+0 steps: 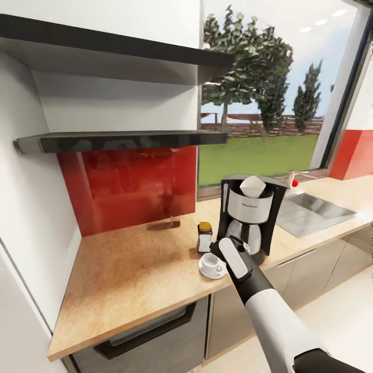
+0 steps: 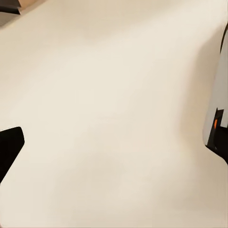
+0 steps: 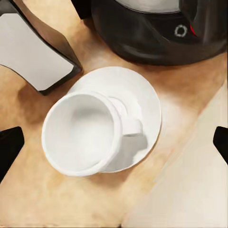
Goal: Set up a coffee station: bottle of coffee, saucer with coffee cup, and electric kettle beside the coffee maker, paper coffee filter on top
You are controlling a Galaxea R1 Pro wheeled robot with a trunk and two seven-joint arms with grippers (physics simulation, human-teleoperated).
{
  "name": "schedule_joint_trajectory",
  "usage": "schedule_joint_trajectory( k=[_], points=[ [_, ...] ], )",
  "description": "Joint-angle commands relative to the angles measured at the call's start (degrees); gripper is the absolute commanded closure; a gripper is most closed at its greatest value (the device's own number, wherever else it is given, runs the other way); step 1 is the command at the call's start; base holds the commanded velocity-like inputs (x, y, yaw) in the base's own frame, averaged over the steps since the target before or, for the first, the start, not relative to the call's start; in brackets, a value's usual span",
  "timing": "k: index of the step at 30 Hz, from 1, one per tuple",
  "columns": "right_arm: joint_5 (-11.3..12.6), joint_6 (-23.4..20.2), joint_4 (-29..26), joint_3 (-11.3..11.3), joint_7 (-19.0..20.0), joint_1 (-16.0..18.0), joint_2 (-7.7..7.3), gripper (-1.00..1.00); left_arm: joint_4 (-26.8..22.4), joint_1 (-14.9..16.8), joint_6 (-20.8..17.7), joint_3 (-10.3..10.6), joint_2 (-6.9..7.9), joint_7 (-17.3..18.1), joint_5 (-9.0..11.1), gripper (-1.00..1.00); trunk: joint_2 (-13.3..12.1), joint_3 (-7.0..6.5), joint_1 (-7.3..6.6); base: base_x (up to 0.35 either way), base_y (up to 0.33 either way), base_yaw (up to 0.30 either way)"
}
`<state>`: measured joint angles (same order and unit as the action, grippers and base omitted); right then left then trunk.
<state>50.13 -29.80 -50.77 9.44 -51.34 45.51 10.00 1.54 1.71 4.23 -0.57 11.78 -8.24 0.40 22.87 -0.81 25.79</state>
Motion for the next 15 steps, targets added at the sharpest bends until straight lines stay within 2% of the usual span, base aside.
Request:
schedule_joint_trajectory(
  k=[1,5,15],
  points=[
    [0.2,-0.3,0.0,0.0,-0.3,0.0,0.00,-1.00,0.2,0.1,0.3,0.0,0.00,-0.1,0.0,-1.00,0.1,0.03,-0.01,-0.294,-0.124,0.000],
    [0.2,-0.3,0.0,0.0,-0.3,0.0,0.00,-1.00,0.1,0.2,0.4,0.0,0.00,-0.1,0.1,-1.00,0.1,0.03,-0.01,-0.309,-0.082,0.000],
    [0.2,-0.3,0.5,0.1,0.5,0.0,0.00,-1.00,0.0,0.5,0.4,0.0,-0.33,-0.1,0.1,-1.00,0.1,0.03,-0.01,-0.334,-0.008,0.000]
  ],
)
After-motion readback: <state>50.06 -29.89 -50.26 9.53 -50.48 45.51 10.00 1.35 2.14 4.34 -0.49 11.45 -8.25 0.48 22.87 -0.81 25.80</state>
